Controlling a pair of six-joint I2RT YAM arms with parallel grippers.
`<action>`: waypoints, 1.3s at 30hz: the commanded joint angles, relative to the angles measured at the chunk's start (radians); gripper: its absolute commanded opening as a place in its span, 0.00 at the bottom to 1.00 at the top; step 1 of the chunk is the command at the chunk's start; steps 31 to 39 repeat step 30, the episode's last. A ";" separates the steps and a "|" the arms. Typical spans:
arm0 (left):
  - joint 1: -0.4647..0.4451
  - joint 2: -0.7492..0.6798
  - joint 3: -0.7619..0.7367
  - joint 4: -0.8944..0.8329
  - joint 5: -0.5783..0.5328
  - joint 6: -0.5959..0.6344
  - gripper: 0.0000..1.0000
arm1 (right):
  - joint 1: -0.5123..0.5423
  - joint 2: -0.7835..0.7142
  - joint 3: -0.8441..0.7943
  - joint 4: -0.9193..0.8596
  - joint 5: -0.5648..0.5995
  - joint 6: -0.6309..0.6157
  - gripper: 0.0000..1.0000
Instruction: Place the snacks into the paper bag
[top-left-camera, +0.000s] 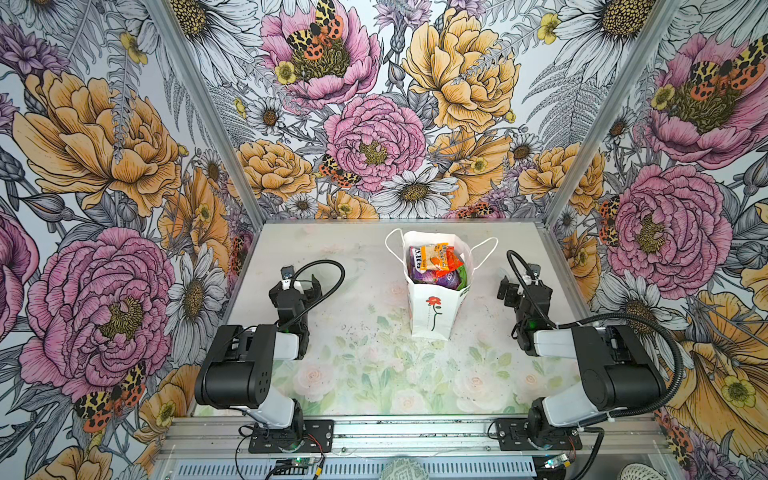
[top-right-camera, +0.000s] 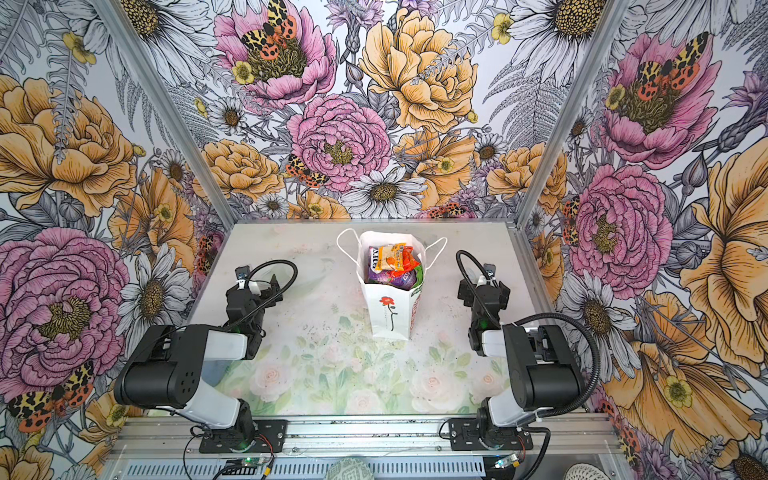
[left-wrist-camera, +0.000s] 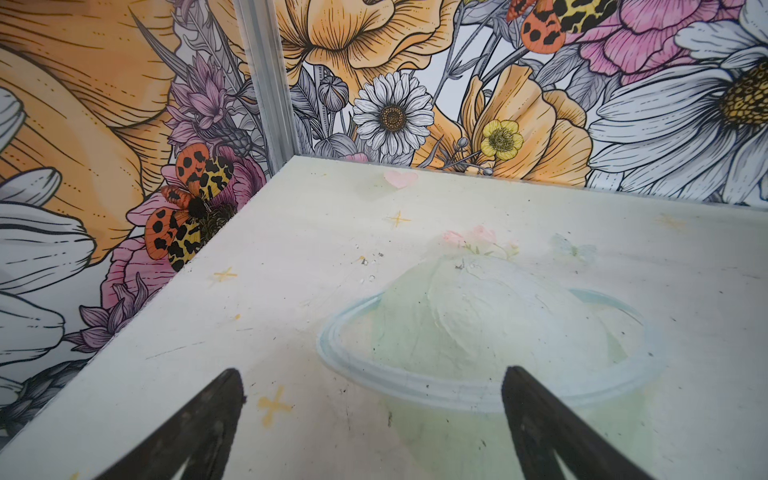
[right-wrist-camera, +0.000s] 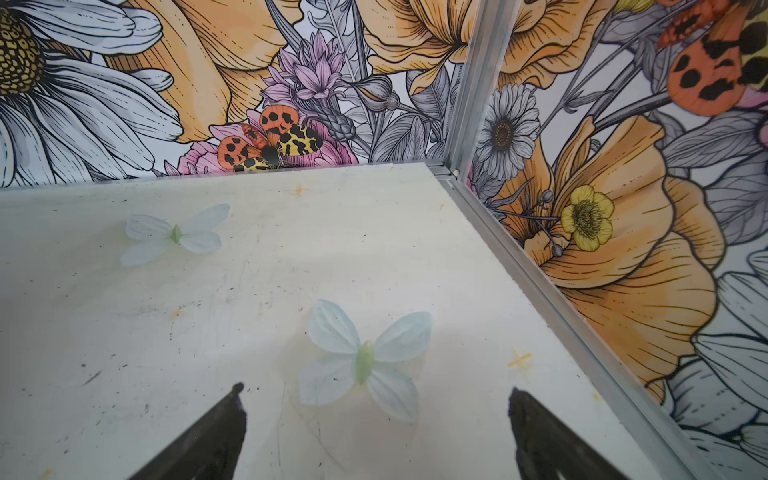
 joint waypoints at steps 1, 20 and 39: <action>-0.006 0.003 0.013 0.036 0.004 -0.002 0.99 | 0.003 0.005 0.001 0.043 -0.008 -0.004 1.00; -0.008 0.003 0.012 0.035 0.006 -0.002 0.99 | 0.003 0.005 0.002 0.047 -0.007 -0.004 1.00; -0.008 0.003 0.013 0.036 0.005 -0.002 0.99 | -0.002 0.004 0.003 0.042 -0.017 -0.003 1.00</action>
